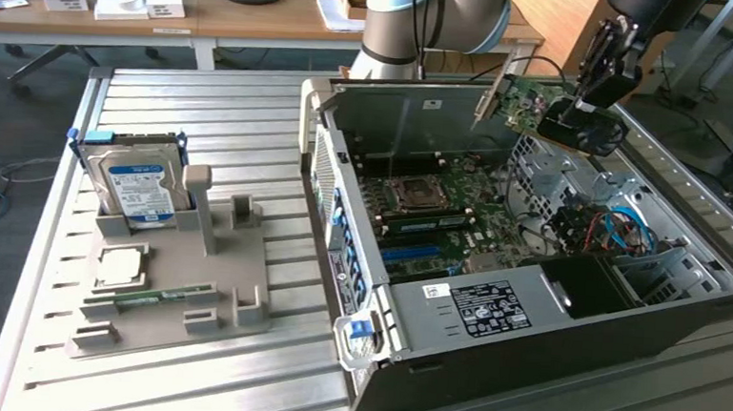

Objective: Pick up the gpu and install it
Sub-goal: 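Insert the gpu into the slot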

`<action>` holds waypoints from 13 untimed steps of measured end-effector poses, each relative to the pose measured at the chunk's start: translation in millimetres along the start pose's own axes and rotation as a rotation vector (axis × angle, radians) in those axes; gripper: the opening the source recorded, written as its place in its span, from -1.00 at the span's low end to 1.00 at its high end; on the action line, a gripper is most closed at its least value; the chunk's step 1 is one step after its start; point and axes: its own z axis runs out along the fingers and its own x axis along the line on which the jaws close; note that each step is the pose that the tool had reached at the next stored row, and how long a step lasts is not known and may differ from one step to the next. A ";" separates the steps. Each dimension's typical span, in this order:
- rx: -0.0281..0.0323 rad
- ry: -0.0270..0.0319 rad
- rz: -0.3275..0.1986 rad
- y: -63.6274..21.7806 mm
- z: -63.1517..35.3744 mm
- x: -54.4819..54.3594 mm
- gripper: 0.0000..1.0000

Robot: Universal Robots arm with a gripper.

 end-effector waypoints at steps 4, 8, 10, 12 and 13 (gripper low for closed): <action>-0.0012 0.0031 -0.057 0.0 0.1 0.0 -0.47; -0.0025 0.0061 -0.113 0.0 0.1 0.0 -0.47; -0.0031 0.0076 -0.141 0.0 0.2 0.0 -0.47; -0.0037 0.0092 -0.168 0.0 0.2 0.0 -0.47; -0.0041 0.0100 -0.182 0.0 0.2 0.0 -0.47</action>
